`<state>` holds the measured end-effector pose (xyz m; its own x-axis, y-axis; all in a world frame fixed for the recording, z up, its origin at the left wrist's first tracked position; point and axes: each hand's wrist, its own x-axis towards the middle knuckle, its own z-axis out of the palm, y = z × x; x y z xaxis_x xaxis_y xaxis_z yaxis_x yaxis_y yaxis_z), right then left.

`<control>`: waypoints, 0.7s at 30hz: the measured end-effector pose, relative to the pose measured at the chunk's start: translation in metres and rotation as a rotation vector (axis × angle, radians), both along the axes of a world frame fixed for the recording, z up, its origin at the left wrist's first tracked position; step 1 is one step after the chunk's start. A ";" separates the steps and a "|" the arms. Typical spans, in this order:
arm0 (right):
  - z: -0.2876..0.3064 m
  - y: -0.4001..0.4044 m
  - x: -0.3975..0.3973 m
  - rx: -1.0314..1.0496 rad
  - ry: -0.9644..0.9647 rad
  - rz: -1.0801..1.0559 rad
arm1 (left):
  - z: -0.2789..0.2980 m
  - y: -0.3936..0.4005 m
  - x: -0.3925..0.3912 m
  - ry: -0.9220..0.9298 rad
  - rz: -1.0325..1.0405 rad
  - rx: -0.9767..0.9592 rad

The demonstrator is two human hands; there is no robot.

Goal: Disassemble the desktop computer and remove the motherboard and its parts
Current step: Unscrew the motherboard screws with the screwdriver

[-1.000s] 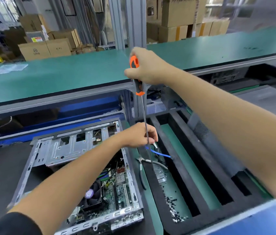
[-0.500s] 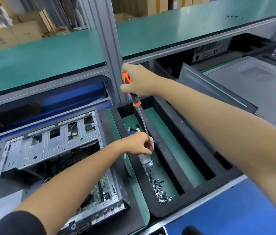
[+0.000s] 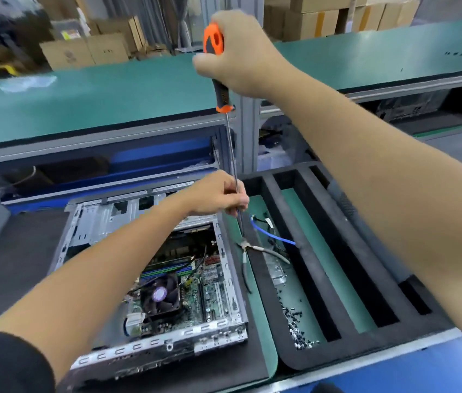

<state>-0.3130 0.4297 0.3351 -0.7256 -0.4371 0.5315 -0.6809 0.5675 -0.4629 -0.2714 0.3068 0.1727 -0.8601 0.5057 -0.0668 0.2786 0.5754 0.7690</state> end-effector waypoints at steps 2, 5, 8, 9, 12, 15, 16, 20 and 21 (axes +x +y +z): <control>0.006 -0.027 0.005 -0.010 0.020 0.043 | 0.006 -0.027 0.007 0.020 0.032 -0.018; 0.002 -0.067 0.012 0.003 0.017 0.098 | 0.004 -0.060 0.020 0.021 0.067 -0.083; -0.009 -0.097 0.019 0.044 0.033 0.135 | -0.005 -0.085 0.032 -0.005 0.118 -0.089; -0.013 -0.105 0.022 0.067 0.036 0.142 | -0.010 -0.092 0.035 -0.010 0.135 -0.087; -0.028 -0.117 0.028 0.153 0.012 0.180 | -0.028 -0.106 0.041 -0.076 0.171 -0.118; -0.045 -0.116 0.033 0.253 -0.055 0.255 | -0.049 -0.109 0.043 -0.116 0.135 -0.212; -0.050 -0.115 0.035 0.288 -0.065 0.266 | -0.055 -0.108 0.045 -0.112 0.116 -0.233; -0.069 -0.106 0.037 0.378 -0.072 0.239 | -0.076 -0.100 0.048 -0.060 0.114 -0.197; -0.073 -0.102 0.036 0.390 -0.077 0.231 | -0.080 -0.098 0.048 -0.048 0.133 -0.180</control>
